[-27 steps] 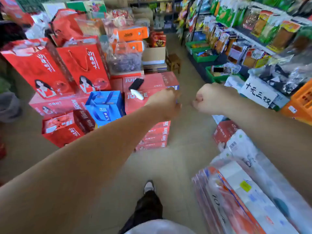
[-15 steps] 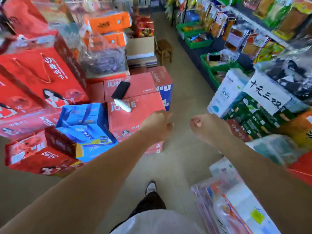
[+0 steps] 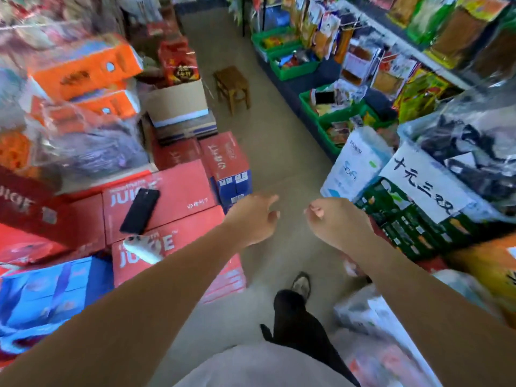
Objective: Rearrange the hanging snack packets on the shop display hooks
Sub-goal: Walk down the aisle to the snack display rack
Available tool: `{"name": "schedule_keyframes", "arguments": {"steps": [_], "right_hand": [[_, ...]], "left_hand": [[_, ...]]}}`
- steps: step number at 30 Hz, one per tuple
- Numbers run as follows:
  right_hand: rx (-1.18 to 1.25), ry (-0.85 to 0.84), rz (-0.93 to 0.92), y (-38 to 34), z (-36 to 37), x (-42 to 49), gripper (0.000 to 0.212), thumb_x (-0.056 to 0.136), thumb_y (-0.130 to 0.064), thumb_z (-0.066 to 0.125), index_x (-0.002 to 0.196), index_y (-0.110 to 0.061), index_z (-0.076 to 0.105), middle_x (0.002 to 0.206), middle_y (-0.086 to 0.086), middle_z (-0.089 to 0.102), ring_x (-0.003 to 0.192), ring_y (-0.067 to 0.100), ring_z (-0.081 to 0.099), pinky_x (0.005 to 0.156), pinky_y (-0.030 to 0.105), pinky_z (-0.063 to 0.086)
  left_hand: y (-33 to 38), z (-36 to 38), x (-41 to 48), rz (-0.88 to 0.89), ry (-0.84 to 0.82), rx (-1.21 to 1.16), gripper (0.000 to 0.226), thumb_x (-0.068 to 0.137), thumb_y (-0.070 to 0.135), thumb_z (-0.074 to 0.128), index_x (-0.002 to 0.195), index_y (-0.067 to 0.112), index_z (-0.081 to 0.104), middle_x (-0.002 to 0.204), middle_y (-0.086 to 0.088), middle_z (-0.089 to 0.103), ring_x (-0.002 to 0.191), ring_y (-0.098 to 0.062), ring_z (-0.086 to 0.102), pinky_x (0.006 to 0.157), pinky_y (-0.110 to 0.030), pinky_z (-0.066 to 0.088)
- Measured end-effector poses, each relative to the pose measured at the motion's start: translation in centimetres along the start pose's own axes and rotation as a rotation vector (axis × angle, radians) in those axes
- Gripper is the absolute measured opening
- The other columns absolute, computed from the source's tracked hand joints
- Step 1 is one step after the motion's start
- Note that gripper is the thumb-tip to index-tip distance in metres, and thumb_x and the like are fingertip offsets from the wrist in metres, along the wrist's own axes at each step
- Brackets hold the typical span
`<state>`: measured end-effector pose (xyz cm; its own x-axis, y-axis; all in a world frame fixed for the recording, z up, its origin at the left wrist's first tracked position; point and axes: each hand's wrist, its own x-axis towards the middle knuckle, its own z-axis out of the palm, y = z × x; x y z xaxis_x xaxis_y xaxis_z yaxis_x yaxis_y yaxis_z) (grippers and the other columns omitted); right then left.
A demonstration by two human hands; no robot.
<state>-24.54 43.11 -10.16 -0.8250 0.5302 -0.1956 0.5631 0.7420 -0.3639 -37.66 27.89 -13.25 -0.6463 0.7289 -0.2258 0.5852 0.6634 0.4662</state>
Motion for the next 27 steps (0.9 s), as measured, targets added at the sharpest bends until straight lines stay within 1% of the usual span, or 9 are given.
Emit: {"name": "schedule_keyframes", "arguments": {"steps": [3, 6, 9, 12, 16, 19, 20, 23, 27], "right_hand": [[-0.005, -0.028, -0.009, 2.8, -1.4, 6.8, 0.033, 0.097, -0.043, 0.055, 0.082, -0.015, 0.063, 0.088, 0.002, 0.074, 0.093, 0.031, 0.070, 0.081, 0.038, 0.057], [-0.016, -0.050, -0.072, 5.0, -3.4, 13.9, 0.030, 0.096, -0.044, 0.055, 0.086, -0.018, 0.066, 0.097, 0.001, 0.077, 0.098, 0.029, 0.072, 0.085, 0.041, 0.058], [-0.031, -0.072, -0.101, 6.1, -5.8, 19.7, 0.029, 0.097, -0.043, 0.055, 0.093, -0.019, 0.071, 0.097, -0.001, 0.078, 0.098, 0.028, 0.073, 0.083, 0.038, 0.058], [0.009, -0.074, -0.126, 6.7, -7.7, 26.0, 0.034, 0.094, -0.046, 0.054, 0.086, -0.016, 0.067, 0.091, -0.001, 0.078, 0.096, 0.030, 0.073, 0.079, 0.041, 0.060], [0.042, -0.115, -0.176, 6.3, -9.3, 34.6, 0.033, 0.095, -0.045, 0.055, 0.081, -0.017, 0.066, 0.094, -0.005, 0.080, 0.096, 0.026, 0.075, 0.076, 0.041, 0.061], [0.012, -0.127, -0.216, 5.2, -9.9, 41.7, 0.032, 0.096, -0.046, 0.055, 0.082, -0.019, 0.067, 0.095, -0.008, 0.080, 0.094, 0.024, 0.075, 0.073, 0.037, 0.059], [-0.003, -0.126, -0.228, 4.7, -10.0, 44.3, 0.031, 0.096, -0.045, 0.056, 0.084, -0.019, 0.068, 0.096, -0.008, 0.080, 0.093, 0.024, 0.075, 0.072, 0.036, 0.058], [-0.030, -0.146, -0.239, 2.7, -10.4, 52.0, 0.031, 0.096, -0.045, 0.057, 0.086, -0.019, 0.069, 0.095, -0.007, 0.079, 0.092, 0.025, 0.075, 0.074, 0.039, 0.060], [-0.017, -0.151, -0.237, 0.0, -12.3, 61.5, 0.032, 0.093, -0.049, 0.053, 0.088, -0.021, 0.070, 0.097, -0.004, 0.079, 0.097, 0.024, 0.075, 0.079, 0.042, 0.061]], "left_hand": [[1.6, -0.6, 7.3, -0.006, -0.002, 0.005, 0.049, 0.097, 0.035, 0.055, 0.143, 0.019, 0.057, 0.132, -0.011, 0.069, 0.122, -0.033, 0.064, 0.098, -0.043, 0.054], [3.3, -1.7, 13.8, -0.048, 0.035, 0.002, 0.047, 0.098, 0.035, 0.055, 0.142, 0.020, 0.058, 0.132, -0.010, 0.069, 0.122, -0.034, 0.064, 0.098, -0.042, 0.054], [5.0, -3.1, 18.8, -0.090, 0.037, -0.024, 0.046, 0.099, 0.035, 0.056, 0.142, 0.020, 0.058, 0.137, -0.010, 0.067, 0.124, -0.034, 0.064, 0.101, -0.042, 0.053], [5.3, -5.3, 24.0, -0.099, 0.051, -0.054, 0.047, 0.099, 0.034, 0.057, 0.144, 0.019, 0.058, 0.143, -0.011, 0.063, 0.127, -0.033, 0.062, 0.105, -0.042, 0.051], [3.4, -8.0, 31.8, -0.169, 0.010, 0.027, 0.043, 0.098, 0.034, 0.054, 0.137, 0.016, 0.062, 0.138, -0.014, 0.064, 0.123, -0.036, 0.062, 0.101, -0.043, 0.053], [0.9, -10.3, 38.1, -0.231, -0.005, 0.039, 0.055, 0.090, 0.043, 0.045, 0.131, 0.011, 0.065, 0.131, -0.019, 0.067, 0.117, -0.039, 0.065, 0.097, -0.045, 0.056], [0.1, -11.2, 40.3, -0.246, 0.010, 0.015, 0.055, 0.091, 0.042, 0.046, 0.131, 0.010, 0.065, 0.131, -0.020, 0.067, 0.117, -0.040, 0.065, 0.098, -0.045, 0.055], [-2.4, -13.9, 47.6, -0.242, 0.066, -0.042, 0.038, 0.097, 0.029, 0.056, 0.130, 0.012, 0.065, 0.130, -0.018, 0.066, 0.121, -0.039, 0.063, 0.098, -0.043, 0.053], [-4.1, -18.2, 56.2, -0.253, 0.110, -0.123, 0.041, 0.097, 0.029, 0.057, 0.135, 0.015, 0.063, 0.136, -0.013, 0.065, 0.123, -0.035, 0.062, 0.100, -0.042, 0.053]]}}
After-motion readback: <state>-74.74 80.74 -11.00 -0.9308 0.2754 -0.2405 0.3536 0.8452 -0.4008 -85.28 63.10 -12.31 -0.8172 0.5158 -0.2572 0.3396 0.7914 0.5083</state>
